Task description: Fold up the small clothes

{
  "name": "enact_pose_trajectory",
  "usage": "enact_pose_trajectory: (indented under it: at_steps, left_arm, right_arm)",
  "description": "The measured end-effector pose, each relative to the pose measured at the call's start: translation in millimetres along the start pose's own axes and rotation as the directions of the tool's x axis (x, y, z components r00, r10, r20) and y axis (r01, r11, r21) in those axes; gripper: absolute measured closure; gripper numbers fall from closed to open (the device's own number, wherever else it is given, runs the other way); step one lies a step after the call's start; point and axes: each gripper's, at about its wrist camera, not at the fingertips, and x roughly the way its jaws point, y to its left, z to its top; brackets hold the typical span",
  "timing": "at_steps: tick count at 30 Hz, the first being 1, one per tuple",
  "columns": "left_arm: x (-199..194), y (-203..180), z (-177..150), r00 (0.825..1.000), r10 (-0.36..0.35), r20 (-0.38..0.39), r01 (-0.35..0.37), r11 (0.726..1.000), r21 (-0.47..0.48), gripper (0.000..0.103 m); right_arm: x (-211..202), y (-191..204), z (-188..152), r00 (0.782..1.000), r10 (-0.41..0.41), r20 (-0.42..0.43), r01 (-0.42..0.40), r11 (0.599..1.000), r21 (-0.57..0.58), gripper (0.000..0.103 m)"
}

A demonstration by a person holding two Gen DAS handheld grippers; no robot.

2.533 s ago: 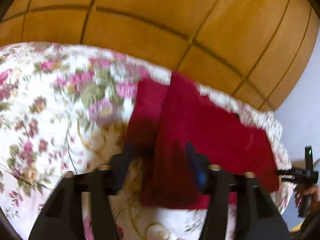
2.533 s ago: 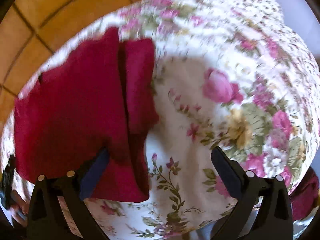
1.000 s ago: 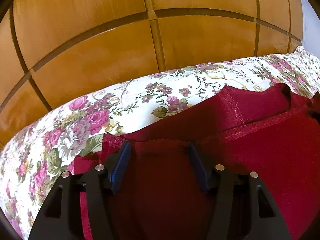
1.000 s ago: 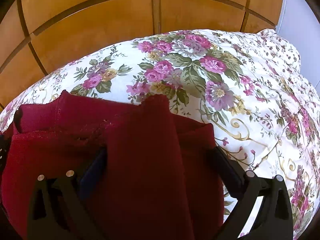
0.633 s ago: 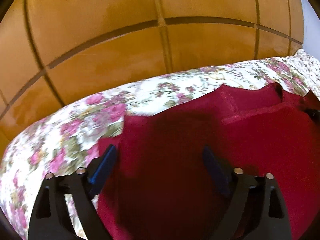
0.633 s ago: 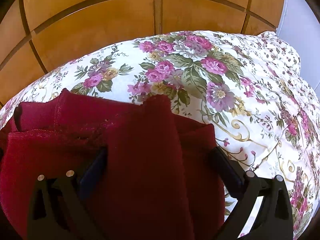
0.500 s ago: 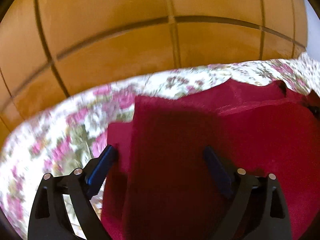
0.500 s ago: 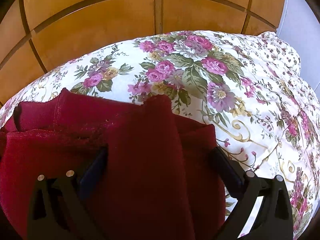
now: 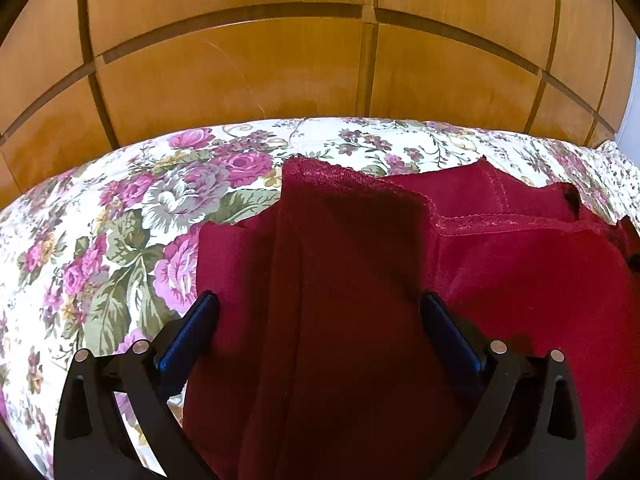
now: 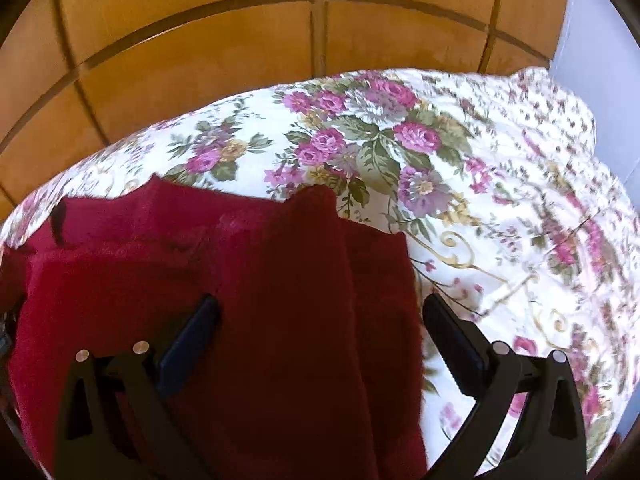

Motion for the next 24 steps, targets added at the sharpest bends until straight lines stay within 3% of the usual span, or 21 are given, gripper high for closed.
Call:
enact_pose_trajectory:
  at_steps: [4, 7, 11, 19, 24]
  left_arm:
    - [-13, 7, -3, 1.0, -0.014, 0.007, 0.014, 0.999, -0.044, 0.003]
    - [-34, 19, -11, 0.998, -0.039, 0.056, 0.046, 0.99, -0.13, 0.003]
    - [-54, 40, -32, 0.99, -0.114, 0.079, 0.132, 0.953, -0.272, 0.003]
    - [-73, 62, -67, 0.98, -0.186, 0.073, 0.2, 0.911, -0.362, 0.003]
    - [-73, 71, -75, 0.968, -0.244, 0.066, 0.25, 0.88, -0.404, 0.003]
  right_arm:
    - [-29, 10, -18, 1.0, 0.019, 0.023, -0.016, 0.996, -0.09, 0.002]
    - [-48, 20, -33, 0.998, 0.062, 0.015, -0.06, 0.991, -0.124, 0.002]
    - [-67, 37, -51, 0.995, 0.103, 0.007, -0.101, 0.981, -0.165, 0.002]
    - [-90, 73, -79, 0.987, 0.159, 0.009, -0.153, 0.96, -0.233, 0.002]
    - [-84, 92, -91, 0.99, 0.143, 0.003, -0.137, 0.954, -0.266, 0.002]
